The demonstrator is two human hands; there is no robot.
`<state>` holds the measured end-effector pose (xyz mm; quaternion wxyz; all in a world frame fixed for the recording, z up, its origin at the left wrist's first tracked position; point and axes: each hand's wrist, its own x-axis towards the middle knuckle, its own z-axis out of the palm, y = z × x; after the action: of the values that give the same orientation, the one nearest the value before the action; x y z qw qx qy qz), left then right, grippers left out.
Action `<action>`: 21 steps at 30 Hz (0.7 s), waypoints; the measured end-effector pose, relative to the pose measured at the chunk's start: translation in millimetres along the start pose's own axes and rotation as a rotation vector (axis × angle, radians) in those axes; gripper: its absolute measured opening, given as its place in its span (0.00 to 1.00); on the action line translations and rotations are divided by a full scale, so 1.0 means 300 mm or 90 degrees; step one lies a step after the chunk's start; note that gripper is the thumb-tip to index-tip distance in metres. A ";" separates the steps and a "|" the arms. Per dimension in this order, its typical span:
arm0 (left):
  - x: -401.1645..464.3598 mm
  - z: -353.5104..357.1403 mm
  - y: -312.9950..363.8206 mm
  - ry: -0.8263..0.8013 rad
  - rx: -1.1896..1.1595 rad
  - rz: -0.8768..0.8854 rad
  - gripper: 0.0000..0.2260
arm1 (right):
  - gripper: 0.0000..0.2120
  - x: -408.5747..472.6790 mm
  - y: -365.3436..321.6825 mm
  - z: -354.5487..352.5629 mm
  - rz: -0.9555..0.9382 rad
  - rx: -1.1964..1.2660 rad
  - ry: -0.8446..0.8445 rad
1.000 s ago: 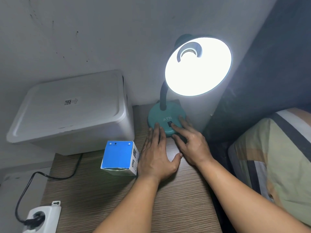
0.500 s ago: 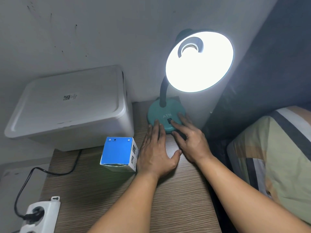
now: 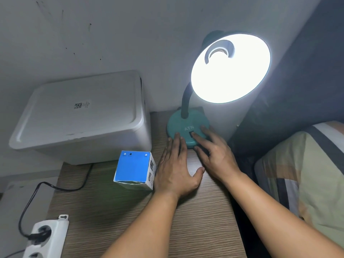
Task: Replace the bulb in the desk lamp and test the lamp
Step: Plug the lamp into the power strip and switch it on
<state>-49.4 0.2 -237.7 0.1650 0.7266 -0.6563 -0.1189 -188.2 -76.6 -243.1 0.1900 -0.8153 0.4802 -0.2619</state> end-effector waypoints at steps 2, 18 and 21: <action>0.002 0.002 -0.001 0.003 -0.002 0.001 0.44 | 0.16 0.008 -0.003 -0.004 -0.005 -0.032 -0.013; 0.002 0.016 -0.022 -0.004 -0.015 0.005 0.46 | 0.23 0.044 -0.046 -0.021 0.037 -0.042 -0.069; 0.002 0.015 -0.023 -0.007 -0.022 0.006 0.46 | 0.25 0.045 -0.064 -0.031 0.075 -0.028 -0.114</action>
<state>-44.7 0.0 -244.5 0.1742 0.7200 -0.6583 -0.1336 -175.3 -80.2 -221.6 0.2290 -0.8099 0.5139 -0.1660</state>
